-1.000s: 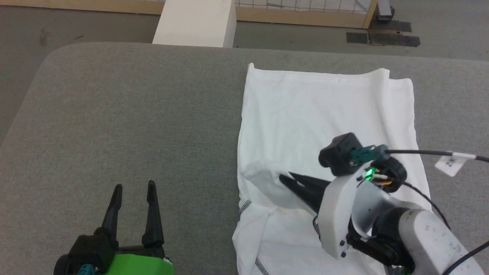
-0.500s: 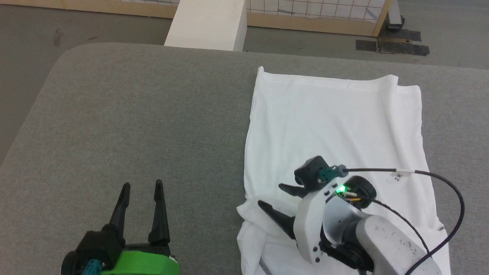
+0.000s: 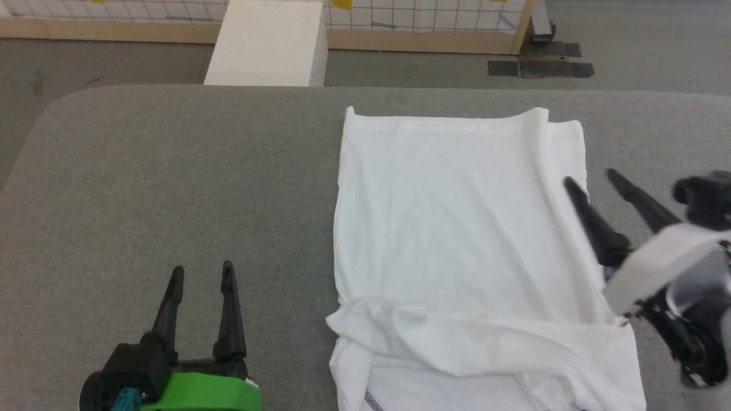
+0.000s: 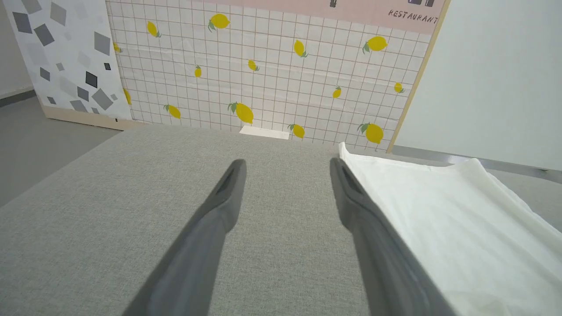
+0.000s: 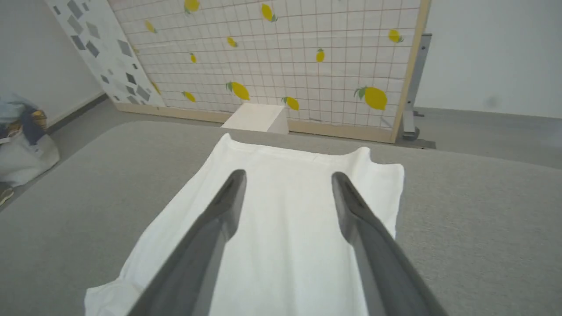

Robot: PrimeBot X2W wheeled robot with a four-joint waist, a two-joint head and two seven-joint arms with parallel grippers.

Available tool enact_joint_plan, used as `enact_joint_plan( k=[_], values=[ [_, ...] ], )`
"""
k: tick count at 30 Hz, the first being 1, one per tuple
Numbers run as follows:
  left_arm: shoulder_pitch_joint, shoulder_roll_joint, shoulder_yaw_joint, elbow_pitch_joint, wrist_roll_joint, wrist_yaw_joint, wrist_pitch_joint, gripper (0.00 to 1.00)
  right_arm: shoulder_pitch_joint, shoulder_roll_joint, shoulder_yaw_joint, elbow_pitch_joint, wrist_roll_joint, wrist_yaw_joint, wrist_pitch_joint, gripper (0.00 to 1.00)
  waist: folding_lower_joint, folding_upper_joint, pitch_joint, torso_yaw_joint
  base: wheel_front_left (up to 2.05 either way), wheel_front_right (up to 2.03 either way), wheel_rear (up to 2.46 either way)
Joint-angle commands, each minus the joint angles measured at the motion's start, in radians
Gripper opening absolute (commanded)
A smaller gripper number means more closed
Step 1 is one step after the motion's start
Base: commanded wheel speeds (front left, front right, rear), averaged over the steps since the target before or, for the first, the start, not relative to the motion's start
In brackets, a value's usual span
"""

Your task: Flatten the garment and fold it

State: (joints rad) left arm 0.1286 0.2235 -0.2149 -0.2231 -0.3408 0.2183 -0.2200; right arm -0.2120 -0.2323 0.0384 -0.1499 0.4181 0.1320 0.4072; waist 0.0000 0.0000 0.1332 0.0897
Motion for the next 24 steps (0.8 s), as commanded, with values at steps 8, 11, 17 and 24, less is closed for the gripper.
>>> enact_joint_plan(
  k=[8,11,17,24],
  values=[
    [0.045,0.002,0.013,-0.013,0.002,0.011,-0.018,1.00,0.273,0.109,-0.257,-0.124,-0.199,-0.001,-0.124,1.00,0.0000,0.0000,-0.020,-0.065,0.00,0.00,0.00],
    [0.071,-0.009,0.023,-0.005,-0.001,0.012,-0.029,1.00,0.339,0.154,-0.279,-0.111,-0.235,-0.001,-0.194,1.00,0.0000,0.0000,-0.025,-0.081,0.00,0.00,0.00],
    [0.083,-0.017,0.025,0.025,0.006,-0.005,-0.038,1.00,0.368,0.179,-0.263,-0.083,-0.257,-0.001,-0.293,1.00,0.0000,0.0000,-0.020,-0.097,0.00,0.00,0.00],
    [-0.088,0.050,0.012,0.014,0.027,-0.070,0.030,1.00,0.319,0.181,-0.238,-0.099,-0.276,-0.001,-0.320,1.00,0.0000,0.0000,0.050,-0.078,0.00,0.00,0.00]
  ],
)
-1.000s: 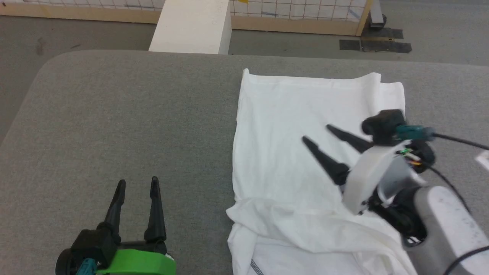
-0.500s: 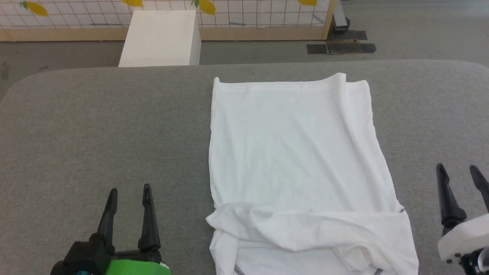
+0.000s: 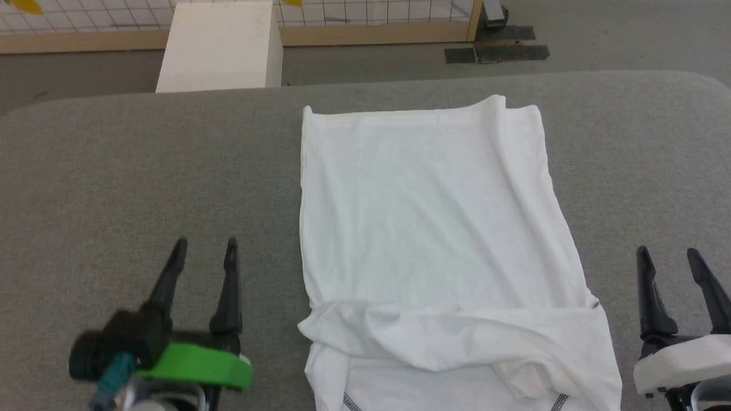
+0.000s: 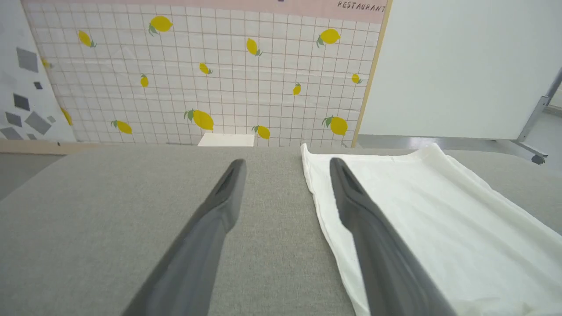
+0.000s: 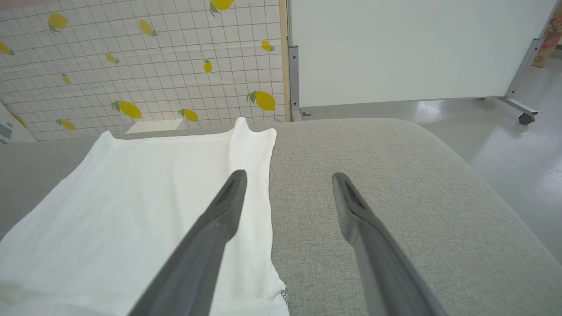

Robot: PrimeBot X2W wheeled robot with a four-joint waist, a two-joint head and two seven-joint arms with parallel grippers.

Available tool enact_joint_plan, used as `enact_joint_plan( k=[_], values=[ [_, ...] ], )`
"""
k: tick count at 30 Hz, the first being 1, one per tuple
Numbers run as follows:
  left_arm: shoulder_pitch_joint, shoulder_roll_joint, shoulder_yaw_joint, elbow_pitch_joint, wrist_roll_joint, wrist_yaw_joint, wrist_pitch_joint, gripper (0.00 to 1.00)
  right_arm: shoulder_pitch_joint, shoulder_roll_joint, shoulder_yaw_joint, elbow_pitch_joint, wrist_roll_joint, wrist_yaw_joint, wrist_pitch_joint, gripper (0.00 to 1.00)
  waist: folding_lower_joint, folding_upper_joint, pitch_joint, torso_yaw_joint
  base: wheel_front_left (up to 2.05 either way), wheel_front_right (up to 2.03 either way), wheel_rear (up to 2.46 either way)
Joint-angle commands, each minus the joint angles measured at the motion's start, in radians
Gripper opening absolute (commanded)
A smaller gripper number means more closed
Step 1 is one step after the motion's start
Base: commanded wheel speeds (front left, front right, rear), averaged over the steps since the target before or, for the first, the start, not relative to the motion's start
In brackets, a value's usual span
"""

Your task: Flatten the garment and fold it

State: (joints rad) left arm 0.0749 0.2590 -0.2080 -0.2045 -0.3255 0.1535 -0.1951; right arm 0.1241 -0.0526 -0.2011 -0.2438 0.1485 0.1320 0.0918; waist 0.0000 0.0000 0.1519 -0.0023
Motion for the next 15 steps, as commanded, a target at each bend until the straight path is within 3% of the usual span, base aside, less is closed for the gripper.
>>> enact_joint_plan(
  k=[1,7,12,15],
  values=[
    [-0.077,0.036,0.004,-0.011,0.022,-0.018,0.030,1.00,-0.024,0.002,0.003,-0.012,-0.006,-0.001,-0.003,1.00,0.0000,0.0000,0.047,0.017,0.00,0.00,0.00],
    [-0.433,0.152,-0.006,-0.017,0.035,-0.127,0.248,1.00,-0.074,0.002,0.020,-0.055,-0.005,-0.001,0.008,1.00,0.0000,0.0000,0.159,0.028,0.00,0.00,0.00],
    [-0.731,0.199,-0.045,0.060,0.009,-0.218,0.454,1.00,-0.122,0.001,0.049,-0.087,0.004,-0.001,0.017,1.00,0.0000,0.0000,0.270,0.013,0.00,0.00,0.00],
    [-0.878,0.205,-0.066,0.131,-0.016,-0.246,0.538,1.00,-0.149,-0.005,0.065,-0.099,0.011,-0.001,0.020,1.00,0.0000,0.0000,0.328,-0.001,0.00,0.00,0.00]
  ],
)
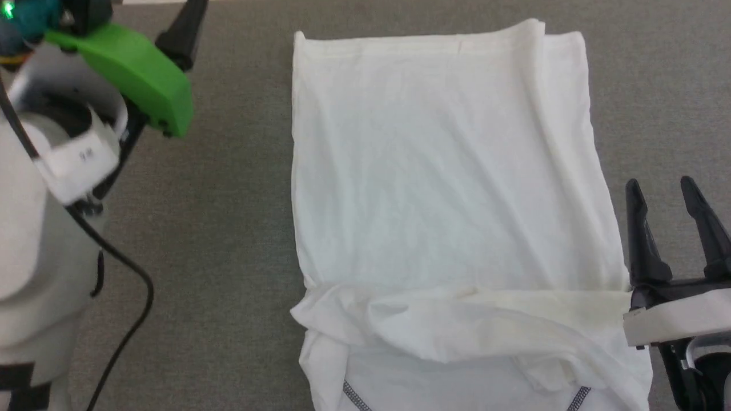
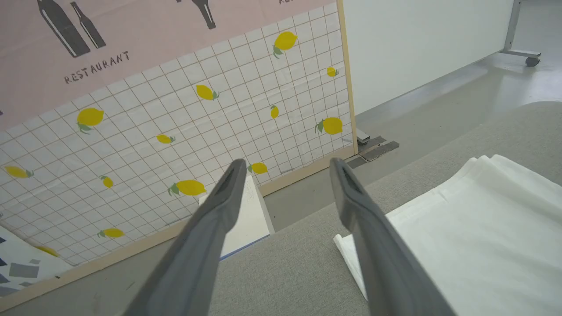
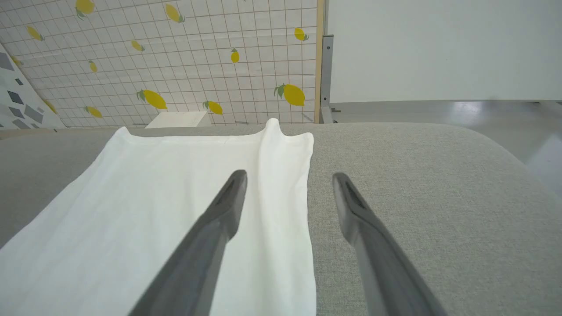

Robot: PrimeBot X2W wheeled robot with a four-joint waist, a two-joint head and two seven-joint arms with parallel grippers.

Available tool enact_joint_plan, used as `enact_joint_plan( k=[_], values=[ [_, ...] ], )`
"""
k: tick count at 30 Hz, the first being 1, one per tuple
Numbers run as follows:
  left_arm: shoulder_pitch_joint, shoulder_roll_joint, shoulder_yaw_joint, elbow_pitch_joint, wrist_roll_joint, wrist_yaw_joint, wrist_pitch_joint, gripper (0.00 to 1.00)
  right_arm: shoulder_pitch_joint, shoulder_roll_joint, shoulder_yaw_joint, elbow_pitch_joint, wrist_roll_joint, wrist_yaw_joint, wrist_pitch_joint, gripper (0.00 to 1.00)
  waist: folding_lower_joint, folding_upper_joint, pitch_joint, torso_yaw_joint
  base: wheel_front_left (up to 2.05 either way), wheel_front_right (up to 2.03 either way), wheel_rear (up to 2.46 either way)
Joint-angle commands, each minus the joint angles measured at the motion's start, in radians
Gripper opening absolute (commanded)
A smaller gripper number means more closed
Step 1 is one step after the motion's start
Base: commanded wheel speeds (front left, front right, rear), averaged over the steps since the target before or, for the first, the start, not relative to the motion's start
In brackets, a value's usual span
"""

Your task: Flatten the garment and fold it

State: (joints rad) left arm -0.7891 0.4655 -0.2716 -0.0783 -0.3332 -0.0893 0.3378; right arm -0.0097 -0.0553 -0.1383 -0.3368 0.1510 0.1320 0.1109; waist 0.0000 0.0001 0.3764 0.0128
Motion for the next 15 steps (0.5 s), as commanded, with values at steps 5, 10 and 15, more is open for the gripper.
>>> enact_joint_plan(
  k=[5,10,15],
  values=[
    [-0.169,-0.016,-0.042,0.149,-0.052,-0.021,0.130,1.00,-0.048,-0.013,0.017,-0.012,0.017,-0.001,0.002,1.00,0.0000,-0.0001,0.173,-0.040,0.00,0.00,0.00],
    [-0.235,-0.011,-0.077,0.256,-0.054,-0.027,0.209,1.00,-0.069,-0.019,0.028,-0.005,0.025,-0.001,-0.003,1.00,0.0000,-0.0001,0.219,-0.071,0.00,0.00,0.00],
    [-0.256,-0.012,-0.096,0.307,-0.068,-0.030,0.243,1.00,-0.079,-0.020,0.032,0.001,0.031,-0.001,-0.004,1.00,0.0000,-0.0001,0.259,-0.092,0.00,0.00,0.00]
  ],
)
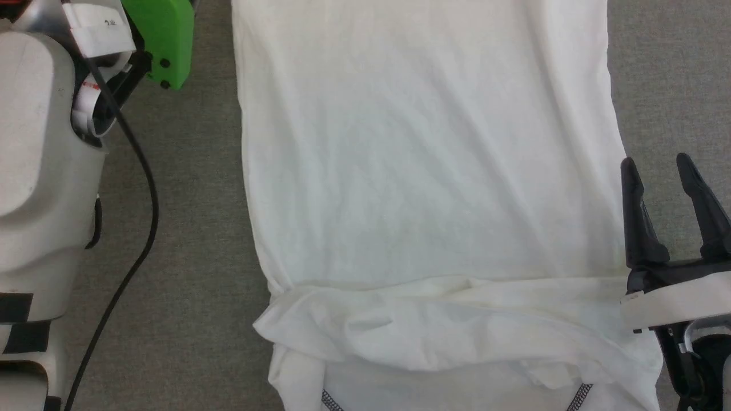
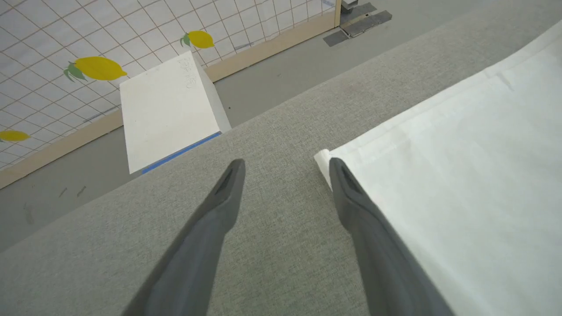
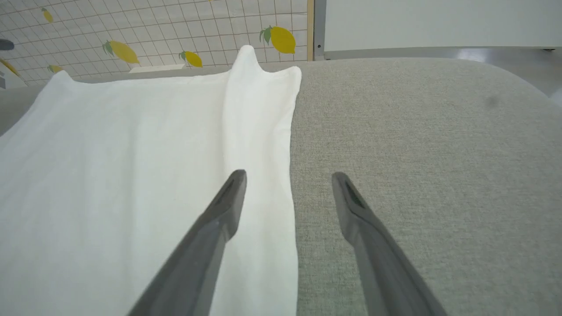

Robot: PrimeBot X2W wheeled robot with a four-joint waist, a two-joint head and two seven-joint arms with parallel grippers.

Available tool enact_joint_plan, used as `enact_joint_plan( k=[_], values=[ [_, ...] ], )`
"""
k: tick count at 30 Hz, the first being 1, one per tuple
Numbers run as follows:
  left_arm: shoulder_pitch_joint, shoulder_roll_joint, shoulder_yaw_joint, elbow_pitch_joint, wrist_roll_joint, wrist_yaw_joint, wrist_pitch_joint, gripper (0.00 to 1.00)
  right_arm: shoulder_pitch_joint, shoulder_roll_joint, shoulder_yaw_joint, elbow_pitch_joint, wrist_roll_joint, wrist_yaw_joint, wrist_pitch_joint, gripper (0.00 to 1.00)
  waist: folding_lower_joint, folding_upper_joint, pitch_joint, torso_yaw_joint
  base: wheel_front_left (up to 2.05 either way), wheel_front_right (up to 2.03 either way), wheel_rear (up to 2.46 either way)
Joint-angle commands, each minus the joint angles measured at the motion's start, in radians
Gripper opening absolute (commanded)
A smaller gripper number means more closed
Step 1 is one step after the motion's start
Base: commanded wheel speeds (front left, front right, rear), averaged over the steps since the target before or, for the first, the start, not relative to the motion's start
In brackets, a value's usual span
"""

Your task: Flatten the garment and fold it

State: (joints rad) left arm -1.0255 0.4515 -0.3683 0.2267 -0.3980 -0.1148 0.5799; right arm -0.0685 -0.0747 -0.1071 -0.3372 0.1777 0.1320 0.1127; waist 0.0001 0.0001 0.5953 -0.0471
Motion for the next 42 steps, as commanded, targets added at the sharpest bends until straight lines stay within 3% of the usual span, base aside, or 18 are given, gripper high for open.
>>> enact_joint_plan(
  k=[1,12,13,14,18,22,23,25,31,37,42],
  values=[
    [-0.022,0.000,-0.003,0.008,-0.007,-0.005,0.002,1.00,-0.021,-0.001,0.001,0.004,0.005,-0.001,-0.006,1.00,-0.0001,-0.0001,0.047,-0.035,0.00,0.00,0.00],
    [-0.023,-0.009,-0.020,0.055,-0.018,0.002,0.011,1.00,-0.039,-0.013,0.002,0.018,0.014,-0.001,-0.008,1.00,-0.0001,-0.0001,0.101,-0.054,0.00,0.00,0.00],
    [-0.020,-0.007,-0.028,0.060,-0.021,0.001,0.020,0.69,-0.041,-0.014,0.001,0.019,0.014,-0.001,-0.008,1.00,-0.0001,-0.0001,0.104,-0.055,0.00,0.00,0.00],
    [-0.017,-0.005,-0.037,0.061,-0.024,-0.002,0.027,0.00,-0.042,-0.015,0.000,0.020,0.014,-0.001,-0.008,1.00,-0.0001,-0.0001,0.106,-0.055,0.00,0.00,0.00],
    [-0.008,-0.001,-0.052,0.052,-0.047,-0.007,0.024,0.00,-0.060,-0.026,-0.004,0.020,0.028,-0.001,0.000,1.00,-0.0001,-0.0001,0.109,-0.052,0.00,0.00,0.00],
    [-0.002,0.000,-0.056,0.056,-0.034,-0.002,-0.017,0.00,-0.123,-0.090,-0.037,-0.008,0.077,-0.001,0.040,1.00,-0.0001,-0.0001,0.089,-0.046,0.00,0.00,0.00],
    [0.004,-0.008,-0.059,0.063,-0.034,0.001,-0.039,0.00,-0.219,-0.163,-0.075,-0.050,0.131,-0.001,0.111,1.00,-0.0001,-0.0001,0.072,-0.038,0.00,0.00,0.00],
    [0.008,-0.018,-0.061,0.067,-0.035,0.004,-0.056,0.00,-0.300,-0.213,-0.095,-0.071,0.162,-0.001,0.176,1.00,-0.0001,-0.0001,0.062,-0.030,0.00,0.00,0.00],
    [0.009,-0.053,-0.078,0.083,-0.041,0.006,-0.089,0.00,-0.580,-0.307,-0.085,-0.019,0.240,-0.001,0.432,1.00,-0.0001,-0.0001,0.050,0.007,0.00,0.00,0.00],
    [-0.011,-0.089,-0.098,0.090,-0.042,0.005,-0.109,0.00,-0.780,-0.329,-0.011,0.139,0.228,-0.001,0.651,1.00,-0.0001,-0.0001,0.075,0.052,0.00,0.00,0.00],
    [-0.032,-0.117,-0.116,0.099,-0.041,0.004,-0.124,0.00,-0.887,-0.276,0.010,0.281,0.178,-0.001,0.784,1.00,-0.0001,-0.0001,0.103,0.085,0.00,0.00,0.00]
  ],
)
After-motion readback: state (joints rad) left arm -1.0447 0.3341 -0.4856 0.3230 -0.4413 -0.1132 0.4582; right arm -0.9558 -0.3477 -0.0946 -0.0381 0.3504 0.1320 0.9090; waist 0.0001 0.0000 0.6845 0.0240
